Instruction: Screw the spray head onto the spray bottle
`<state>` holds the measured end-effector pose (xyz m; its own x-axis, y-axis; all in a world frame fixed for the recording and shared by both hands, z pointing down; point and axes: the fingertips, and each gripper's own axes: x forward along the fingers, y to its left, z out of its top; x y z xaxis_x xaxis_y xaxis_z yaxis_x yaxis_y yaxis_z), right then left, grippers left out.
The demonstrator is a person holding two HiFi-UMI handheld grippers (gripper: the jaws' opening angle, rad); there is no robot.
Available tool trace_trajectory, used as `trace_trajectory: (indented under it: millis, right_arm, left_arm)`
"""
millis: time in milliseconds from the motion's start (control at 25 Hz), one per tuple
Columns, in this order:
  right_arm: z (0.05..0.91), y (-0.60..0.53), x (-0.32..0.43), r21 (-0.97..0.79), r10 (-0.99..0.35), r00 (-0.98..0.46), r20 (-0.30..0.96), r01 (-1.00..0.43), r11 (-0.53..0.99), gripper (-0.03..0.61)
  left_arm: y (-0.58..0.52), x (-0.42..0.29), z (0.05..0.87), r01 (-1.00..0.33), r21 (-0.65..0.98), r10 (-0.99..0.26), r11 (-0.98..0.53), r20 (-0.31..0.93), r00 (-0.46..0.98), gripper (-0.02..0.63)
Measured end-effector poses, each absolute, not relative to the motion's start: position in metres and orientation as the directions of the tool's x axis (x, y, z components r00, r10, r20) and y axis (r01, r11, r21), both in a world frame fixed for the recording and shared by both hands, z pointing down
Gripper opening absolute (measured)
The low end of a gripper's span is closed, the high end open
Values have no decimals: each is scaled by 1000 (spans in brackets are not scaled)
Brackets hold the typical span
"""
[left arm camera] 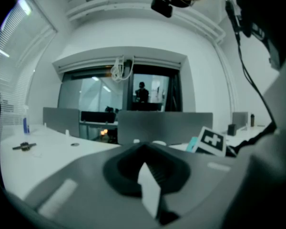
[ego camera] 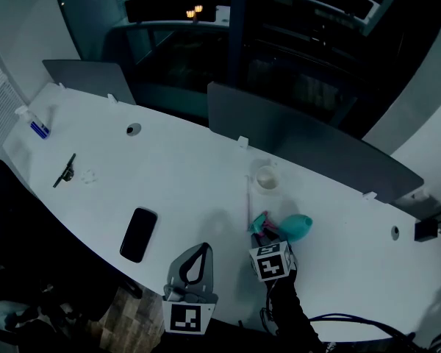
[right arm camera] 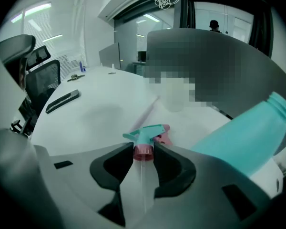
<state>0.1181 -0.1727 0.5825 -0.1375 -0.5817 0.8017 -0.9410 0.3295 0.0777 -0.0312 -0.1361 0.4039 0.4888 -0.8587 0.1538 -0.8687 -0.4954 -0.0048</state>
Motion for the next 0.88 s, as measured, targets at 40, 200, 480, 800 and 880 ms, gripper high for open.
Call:
trace_trajectory:
  millis: [40,200,480,800,880]
  right_arm:
    - [582,-164,117,67,-576,-148,804,-940,334,135]
    - [582,-124,110,29,-552,-187,813,-933,359,135]
    - [587,-72,106,-38,-513,-239,825,-928,372,135]
    - [593,-77,108,-109,-339,-290,895,-879,465,137]
    - [593,-79,106,-147,-259,-304,917,-860,488,137]
  left_arm:
    - [-136,-30,403,-867,-1,-858,-498,150,492,3]
    - [-134,-21,400,-855,-2,-848,-518,133,513,3]
    - [-122,-15,399,-842,-6,-836,-540,125,535,3]
    - [-109,-17,394,-847,8,-841,-532,109,529,3]
    - [-107,-19,394,-849,8,-843,-529,110,526,3]
